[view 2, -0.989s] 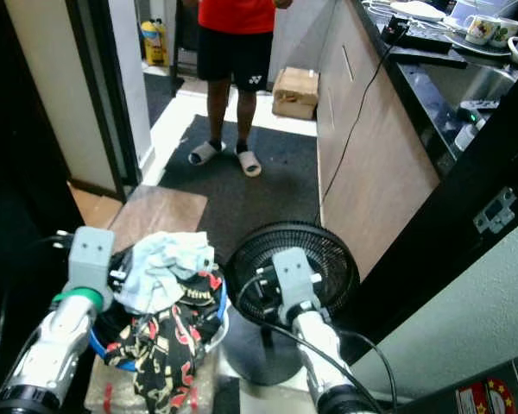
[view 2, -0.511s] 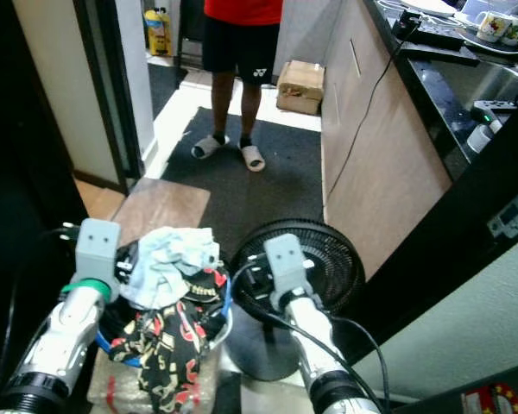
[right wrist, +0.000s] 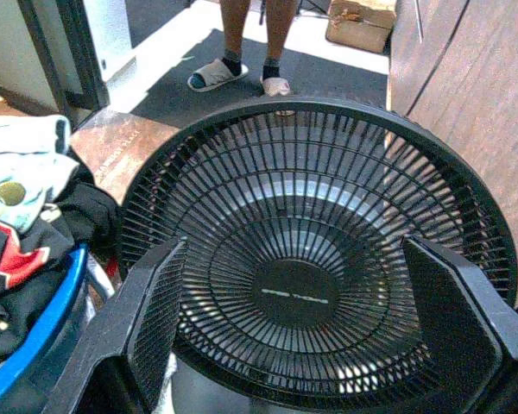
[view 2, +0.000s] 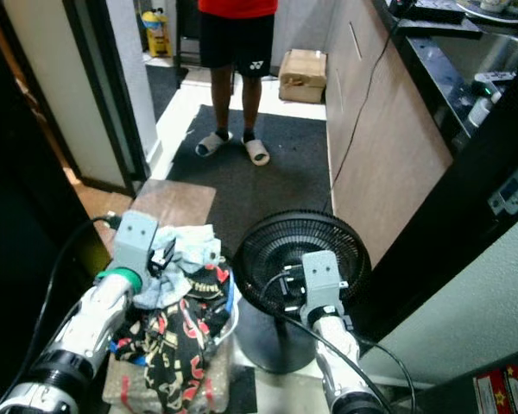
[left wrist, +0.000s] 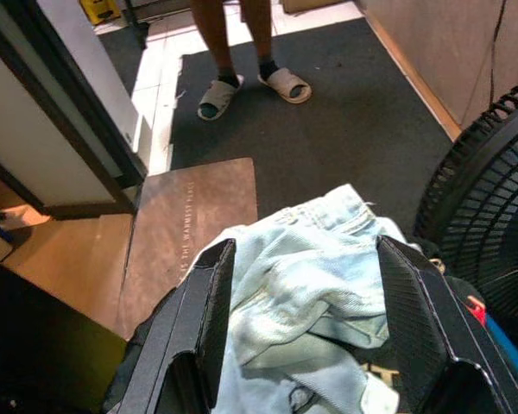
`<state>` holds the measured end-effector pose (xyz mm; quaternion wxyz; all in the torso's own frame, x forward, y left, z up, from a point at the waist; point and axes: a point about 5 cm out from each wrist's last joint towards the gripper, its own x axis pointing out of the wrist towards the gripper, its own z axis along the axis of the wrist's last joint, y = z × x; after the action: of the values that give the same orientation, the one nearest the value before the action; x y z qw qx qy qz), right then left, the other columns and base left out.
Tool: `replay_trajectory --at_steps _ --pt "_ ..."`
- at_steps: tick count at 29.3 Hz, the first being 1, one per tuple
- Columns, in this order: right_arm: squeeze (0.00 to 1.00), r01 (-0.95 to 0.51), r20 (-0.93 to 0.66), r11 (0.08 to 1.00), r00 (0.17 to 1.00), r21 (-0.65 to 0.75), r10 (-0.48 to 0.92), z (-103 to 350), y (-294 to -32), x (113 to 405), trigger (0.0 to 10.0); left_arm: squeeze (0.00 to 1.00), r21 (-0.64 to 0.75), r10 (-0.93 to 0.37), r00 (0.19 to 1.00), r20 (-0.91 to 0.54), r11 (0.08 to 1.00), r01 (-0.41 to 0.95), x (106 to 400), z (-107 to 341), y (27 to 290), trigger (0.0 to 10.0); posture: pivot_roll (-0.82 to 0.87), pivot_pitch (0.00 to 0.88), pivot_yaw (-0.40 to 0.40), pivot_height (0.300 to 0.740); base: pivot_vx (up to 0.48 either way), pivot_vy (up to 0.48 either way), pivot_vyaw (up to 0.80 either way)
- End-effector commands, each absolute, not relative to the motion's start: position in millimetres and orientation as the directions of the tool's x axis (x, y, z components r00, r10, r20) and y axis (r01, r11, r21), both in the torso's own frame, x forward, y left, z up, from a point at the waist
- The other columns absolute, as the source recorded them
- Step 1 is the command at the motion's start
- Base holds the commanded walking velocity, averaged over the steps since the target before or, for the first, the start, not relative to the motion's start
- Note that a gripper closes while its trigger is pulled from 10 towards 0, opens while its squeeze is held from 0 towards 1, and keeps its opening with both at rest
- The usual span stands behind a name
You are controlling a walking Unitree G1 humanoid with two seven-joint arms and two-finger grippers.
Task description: Clothes washing
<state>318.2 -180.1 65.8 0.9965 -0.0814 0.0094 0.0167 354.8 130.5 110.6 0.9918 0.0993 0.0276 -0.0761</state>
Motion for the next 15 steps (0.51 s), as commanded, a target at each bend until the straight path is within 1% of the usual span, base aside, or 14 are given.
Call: replay_trajectory --at_steps 1,3,7,10,12,14,15 --pt "0.0 -0.048 -0.034 0.986 0.998 -0.161 0.043 61.1 -179.1 314.1 10.0 0.0 0.195 -0.143 0.984 -0.104 0.967 0.162 351.7 100.9 132.0 10.0 -0.04 0.101 0.074 0.74 0.0 0.0 0.0" --pt "0.0 -0.082 -0.067 0.982 0.995 -0.172 0.072 54.6 -173.3 312.4 10.0 0.0 0.196 -0.137 0.984 -0.111 0.968 0.157 350.6 97.8 134.3 10.0 -0.04 0.105 0.072 0.74 0.0 0.0 0.0" --pt "0.0 -0.122 -0.094 0.975 0.99 -0.184 0.106 49.9 -170.5 311.0 10.0 0.0 0.197 -0.141 0.982 -0.125 0.967 0.164 347.4 94.4 136.5 10.0 -0.02 0.126 0.071 0.74 0.0 0.0 0.0" --pt "0.0 -0.119 -0.067 0.974 0.992 -0.192 0.108 56.6 -182.0 310.8 10.0 0.0 0.182 -0.181 0.972 -0.147 0.961 0.207 338.7 88.4 143.0 10.0 -0.01 0.135 0.072 0.74 0.0 0.0 0.0" --pt "0.0 -0.108 -0.056 0.975 0.993 -0.194 0.099 59.1 -185.5 310.8 10.0 0.0 0.183 -0.188 0.971 -0.15 0.959 0.214 336.4 86.5 145.2 10.0 -0.01 0.135 0.072 0.74 0.0 0.0 0.0" --pt "0.0 -0.077 -0.024 0.979 0.997 -0.19 0.074 64.9 -192.8 309.7 10.0 0.0 0.21 -0.171 0.969 -0.18 0.955 0.208 325.4 73.4 156.0 10.0 -0.01 0.137 0.071 0.74 0.0 0.0 0.0" --pt "0.0 -0.077 -0.024 0.979 0.997 -0.19 0.074 64.9 -192.8 309.7 10.0 0.0 0.21 -0.171 0.969 -0.18 0.955 0.208 325.4 73.4 156.0 10.0 -0.01 0.137 0.071 0.74 0.0 0.0 0.0"
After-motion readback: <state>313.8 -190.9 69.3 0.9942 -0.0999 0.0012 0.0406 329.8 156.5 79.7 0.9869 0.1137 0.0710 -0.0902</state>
